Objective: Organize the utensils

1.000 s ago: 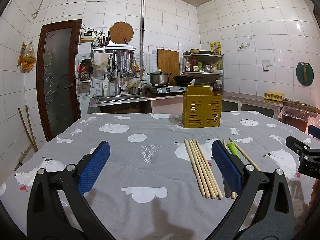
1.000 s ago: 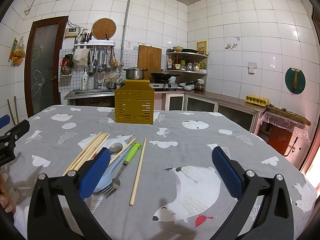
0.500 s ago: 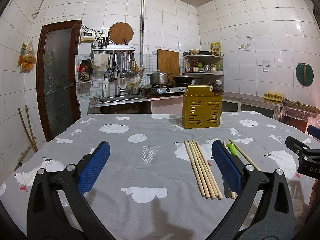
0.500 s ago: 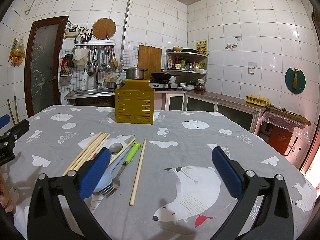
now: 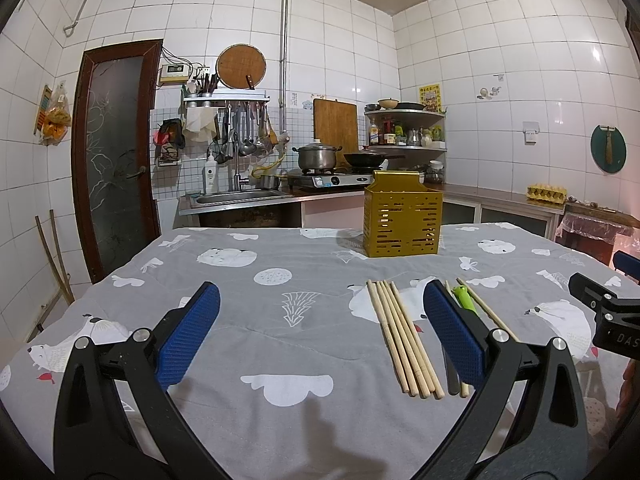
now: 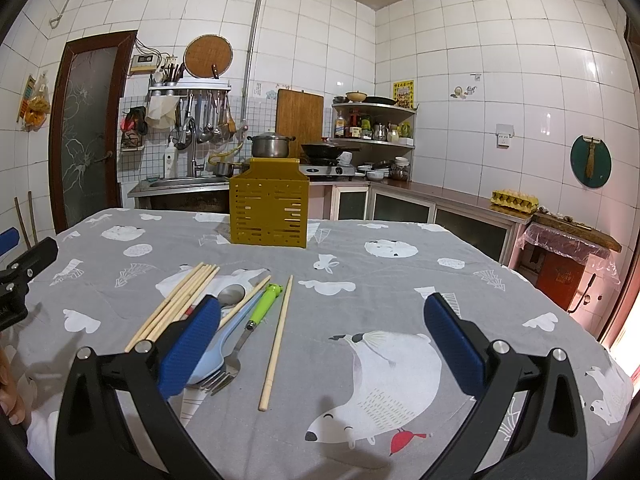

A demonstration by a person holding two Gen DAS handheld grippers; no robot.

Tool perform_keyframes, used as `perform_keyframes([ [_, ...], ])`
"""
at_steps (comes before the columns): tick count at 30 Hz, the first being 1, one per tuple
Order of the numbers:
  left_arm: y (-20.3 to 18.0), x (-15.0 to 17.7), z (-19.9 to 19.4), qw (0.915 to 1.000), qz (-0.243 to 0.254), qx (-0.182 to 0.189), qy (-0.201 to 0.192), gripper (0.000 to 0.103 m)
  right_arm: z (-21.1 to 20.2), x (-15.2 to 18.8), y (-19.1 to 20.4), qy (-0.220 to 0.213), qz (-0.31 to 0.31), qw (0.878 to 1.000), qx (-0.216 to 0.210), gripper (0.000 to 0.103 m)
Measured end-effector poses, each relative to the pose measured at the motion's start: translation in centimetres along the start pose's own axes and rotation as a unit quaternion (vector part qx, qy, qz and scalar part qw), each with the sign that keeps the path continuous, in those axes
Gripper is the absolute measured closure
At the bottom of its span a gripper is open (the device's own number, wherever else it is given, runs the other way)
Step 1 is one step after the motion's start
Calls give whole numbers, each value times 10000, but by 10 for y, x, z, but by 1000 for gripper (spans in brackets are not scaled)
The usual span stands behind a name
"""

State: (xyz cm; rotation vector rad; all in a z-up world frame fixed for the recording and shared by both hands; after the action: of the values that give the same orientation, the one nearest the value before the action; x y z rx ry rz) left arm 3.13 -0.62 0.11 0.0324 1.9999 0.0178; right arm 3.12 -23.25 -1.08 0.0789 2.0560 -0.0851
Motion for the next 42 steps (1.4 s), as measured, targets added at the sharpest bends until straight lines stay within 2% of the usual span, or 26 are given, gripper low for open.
perform_keyframes([
  [13,-6,0,-1,9998,55,165,39,5,-7,0,3,-116,-67,9999,85,4],
  [17,-3,1,1,9995,33,306,66,5,-8,2,6,-2,-123,9999,97,4],
  [20,0,2,4,9994,-22,317,165,5,-7,3,9,122,-160,9998,-59,4],
  [23,0,2,13,9986,-19,335,414,5,-6,4,8,241,-97,9996,61,4],
  [26,-3,1,21,9974,70,324,642,5,4,0,6,505,-25,9987,-65,4],
  [35,-14,-32,66,9918,339,414,1157,5,64,-32,0,1191,157,9927,-141,4],
  [37,-16,-36,83,9890,379,355,1386,5,76,-36,-1,1295,227,9912,-180,4],
  [42,-19,-42,127,9798,418,504,1889,5,118,-48,3,1647,210,9857,-275,4],
])
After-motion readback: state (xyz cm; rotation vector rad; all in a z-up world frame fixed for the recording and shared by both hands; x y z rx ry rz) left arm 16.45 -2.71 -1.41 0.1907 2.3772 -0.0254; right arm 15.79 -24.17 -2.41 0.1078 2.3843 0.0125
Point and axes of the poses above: each gripper's, at about its wrist camera, not at the fingertips, and z roughly the way its jaws point, y to its left, x to its underside, the point moved 4 cm from there along z, roughly the way its jaws point, and after that the axes turned 12 degrees about y, right-handed, at the moved point
